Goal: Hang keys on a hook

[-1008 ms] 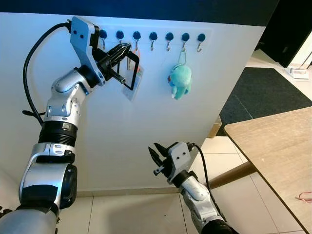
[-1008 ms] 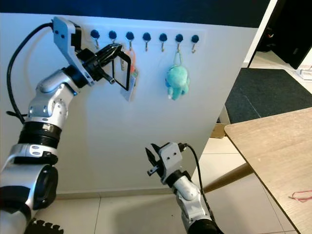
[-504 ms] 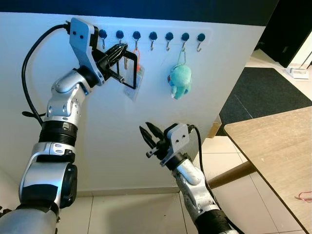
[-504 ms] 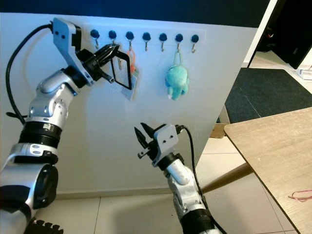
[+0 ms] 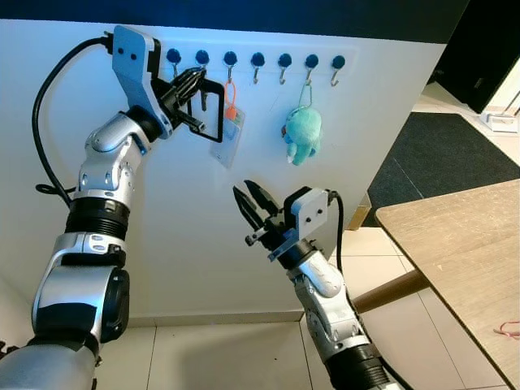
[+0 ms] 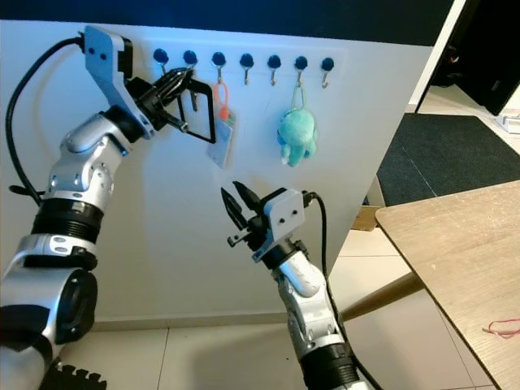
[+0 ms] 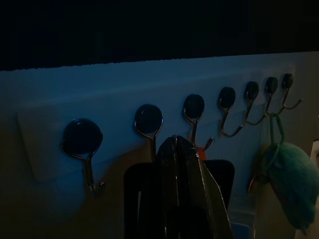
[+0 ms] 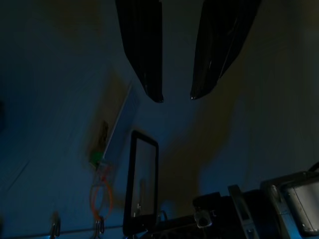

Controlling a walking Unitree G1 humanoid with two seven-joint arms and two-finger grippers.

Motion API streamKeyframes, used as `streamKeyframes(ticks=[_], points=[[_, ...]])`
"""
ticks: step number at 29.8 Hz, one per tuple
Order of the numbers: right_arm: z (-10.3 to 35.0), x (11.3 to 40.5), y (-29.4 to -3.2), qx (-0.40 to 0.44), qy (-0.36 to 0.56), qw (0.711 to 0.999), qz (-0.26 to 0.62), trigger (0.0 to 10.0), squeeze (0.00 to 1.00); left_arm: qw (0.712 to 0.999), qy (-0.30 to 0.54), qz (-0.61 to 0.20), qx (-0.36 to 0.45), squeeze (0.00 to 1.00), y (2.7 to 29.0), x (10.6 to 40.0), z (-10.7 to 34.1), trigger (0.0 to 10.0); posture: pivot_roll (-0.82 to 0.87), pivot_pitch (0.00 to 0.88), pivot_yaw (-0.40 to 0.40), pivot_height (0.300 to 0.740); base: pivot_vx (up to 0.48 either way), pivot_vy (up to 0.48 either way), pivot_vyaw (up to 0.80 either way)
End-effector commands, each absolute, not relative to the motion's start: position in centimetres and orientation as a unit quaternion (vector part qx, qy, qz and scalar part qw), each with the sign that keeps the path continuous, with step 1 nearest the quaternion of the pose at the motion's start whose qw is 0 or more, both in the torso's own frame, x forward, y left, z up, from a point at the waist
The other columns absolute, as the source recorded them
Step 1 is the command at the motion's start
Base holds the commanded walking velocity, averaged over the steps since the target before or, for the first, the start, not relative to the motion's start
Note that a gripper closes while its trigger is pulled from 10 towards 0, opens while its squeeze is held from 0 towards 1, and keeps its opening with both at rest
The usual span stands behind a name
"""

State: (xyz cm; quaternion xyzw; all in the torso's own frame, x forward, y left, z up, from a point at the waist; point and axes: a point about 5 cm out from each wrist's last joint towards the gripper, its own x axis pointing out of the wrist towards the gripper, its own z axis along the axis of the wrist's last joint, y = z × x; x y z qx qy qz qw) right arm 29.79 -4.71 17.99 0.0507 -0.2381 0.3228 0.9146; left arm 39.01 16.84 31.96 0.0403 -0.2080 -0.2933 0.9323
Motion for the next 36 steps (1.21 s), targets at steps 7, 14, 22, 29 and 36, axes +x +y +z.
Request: streamKeyframes(ticks=[7, 14, 22, 29, 36], points=[[18.5, 29.5, -4.7, 0.058, -0.234, 0.914, 0.326, 10.0, 0.00, 0.935, -0.209, -0.285, 0.045, 0.00, 16.5, 39.3, 32.1, 10.0, 0.06, 0.079, -0.066, 0.740, 0.000, 0.000, 0.00], [18.7, 29.5, -4.7, 0.061, -0.234, 0.914, 0.325, 10.0, 0.00, 0.938, -0.188, -0.288, 0.046, 0.00, 16.5, 39.5, 31.6, 10.0, 0.06, 0.078, -0.062, 0.740, 0.000, 0.000, 0.00], [19.0, 29.5, -4.7, 0.062, -0.233, 0.915, 0.324, 10.0, 0.00, 0.940, -0.173, -0.289, 0.048, 0.00, 16.1, 39.8, 31.1, 10.0, 0.06, 0.080, -0.062, 0.740, 0.000, 0.000, 0.00], [19.1, 29.5, -4.7, 0.061, -0.233, 0.915, 0.324, 10.0, 0.00, 0.948, -0.142, -0.280, 0.055, 0.00, 16.3, 40.1, 30.4, 10.0, 0.06, 0.082, -0.063, 0.740, 0.000, 0.000, 0.00], [19.4, 29.5, -4.7, 0.062, -0.234, 0.914, 0.325, 10.0, 0.00, 0.955, -0.111, -0.270, 0.056, 0.00, 16.6, 40.4, 29.6, 10.0, 0.06, 0.083, -0.064, 0.740, 0.000, 0.000, 0.00]])
